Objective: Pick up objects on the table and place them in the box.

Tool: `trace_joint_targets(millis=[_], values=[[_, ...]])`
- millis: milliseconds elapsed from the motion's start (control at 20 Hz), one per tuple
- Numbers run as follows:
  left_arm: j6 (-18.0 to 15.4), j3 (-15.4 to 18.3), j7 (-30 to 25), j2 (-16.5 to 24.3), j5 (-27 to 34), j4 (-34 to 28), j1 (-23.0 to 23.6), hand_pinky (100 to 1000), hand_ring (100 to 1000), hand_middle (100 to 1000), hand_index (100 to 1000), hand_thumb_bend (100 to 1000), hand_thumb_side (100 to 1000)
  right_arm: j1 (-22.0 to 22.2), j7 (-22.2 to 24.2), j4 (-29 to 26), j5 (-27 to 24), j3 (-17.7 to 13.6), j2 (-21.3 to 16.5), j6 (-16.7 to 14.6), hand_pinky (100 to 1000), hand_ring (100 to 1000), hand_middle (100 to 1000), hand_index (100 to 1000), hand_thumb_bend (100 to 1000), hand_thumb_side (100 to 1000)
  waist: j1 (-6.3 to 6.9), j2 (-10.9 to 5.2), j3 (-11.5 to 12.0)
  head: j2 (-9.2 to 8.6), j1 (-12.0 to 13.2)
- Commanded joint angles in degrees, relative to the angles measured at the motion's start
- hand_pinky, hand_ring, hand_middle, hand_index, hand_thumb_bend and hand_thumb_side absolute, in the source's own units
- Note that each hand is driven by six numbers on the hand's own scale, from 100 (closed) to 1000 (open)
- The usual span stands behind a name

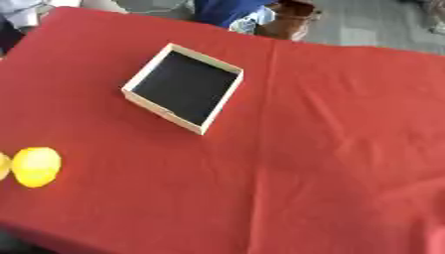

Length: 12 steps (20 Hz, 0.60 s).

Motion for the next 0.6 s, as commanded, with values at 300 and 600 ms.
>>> trace_joint_targets(millis=[300, 600], values=[[5.09, 2.1, -15.04, 5.97, -9.3, -0.66, 0.13, 832, 811, 767, 897, 100, 524, -0.12, 0.22, -1.23, -0.31, -0.48, -2.06, -0.12, 899, 998, 787, 891, 100, 554, 0.53, -0.7, 0.56, 0.19, -0.36], [6.77, 3.58, -30.36, 9.53, -16.8, 1.56, 1.81, 874, 897, 856, 965, 110, 300, -0.17, 0.31, -1.23, -0.2, -0.51, -2.46, -0.23, 900, 997, 787, 891, 100, 553, 0.66, -0.49, 1.07, 0.66, -0.86]])
